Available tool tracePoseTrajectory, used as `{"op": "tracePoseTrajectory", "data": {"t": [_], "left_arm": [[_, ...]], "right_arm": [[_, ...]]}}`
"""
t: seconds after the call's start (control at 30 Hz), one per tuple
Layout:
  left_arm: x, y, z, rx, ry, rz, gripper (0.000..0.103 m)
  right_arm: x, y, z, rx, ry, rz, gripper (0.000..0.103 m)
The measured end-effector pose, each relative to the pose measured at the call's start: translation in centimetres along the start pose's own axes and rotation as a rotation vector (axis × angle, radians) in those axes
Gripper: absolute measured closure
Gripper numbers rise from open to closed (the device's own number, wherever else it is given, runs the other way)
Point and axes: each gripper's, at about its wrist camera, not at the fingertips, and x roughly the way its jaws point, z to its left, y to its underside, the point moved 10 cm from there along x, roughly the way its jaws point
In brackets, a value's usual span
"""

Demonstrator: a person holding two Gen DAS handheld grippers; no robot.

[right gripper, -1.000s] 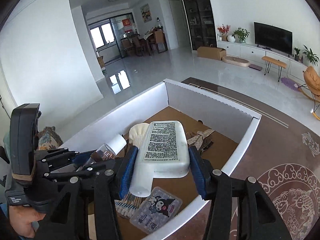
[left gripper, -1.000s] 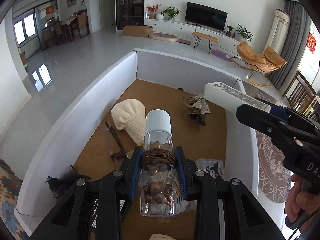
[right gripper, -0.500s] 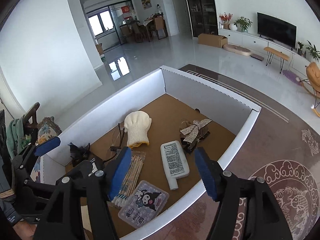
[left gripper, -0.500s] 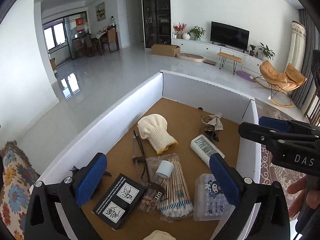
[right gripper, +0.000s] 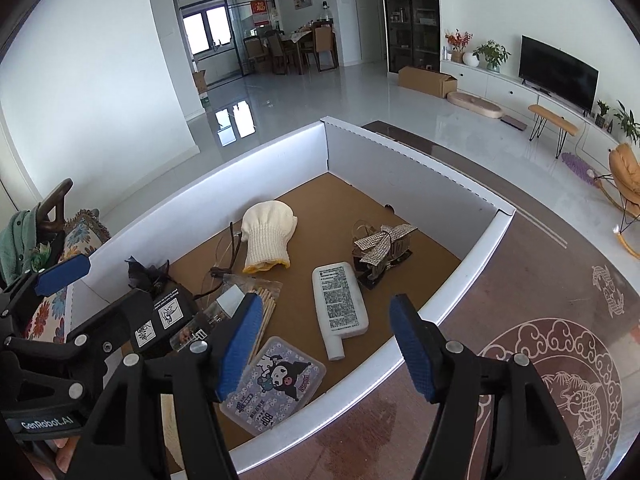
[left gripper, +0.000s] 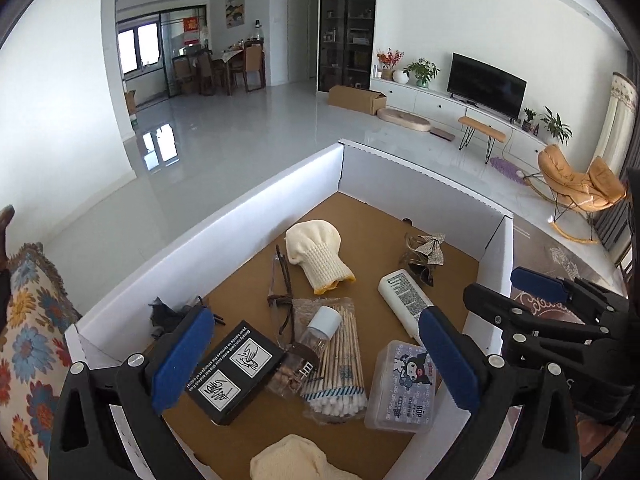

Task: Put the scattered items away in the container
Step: 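Lower the bottle and tube into the container and open both grippers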

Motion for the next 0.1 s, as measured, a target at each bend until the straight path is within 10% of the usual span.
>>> {"op": "tracePoseTrajectory", "data": {"t": [0.1], "left_arm": [[-0.27,0.34,-0.1,-0.026,0.042,-0.01,0.0]], "right_arm": [[-0.15,-0.06,0.2,0.015,-0.013,-0.012,0.036]]}}
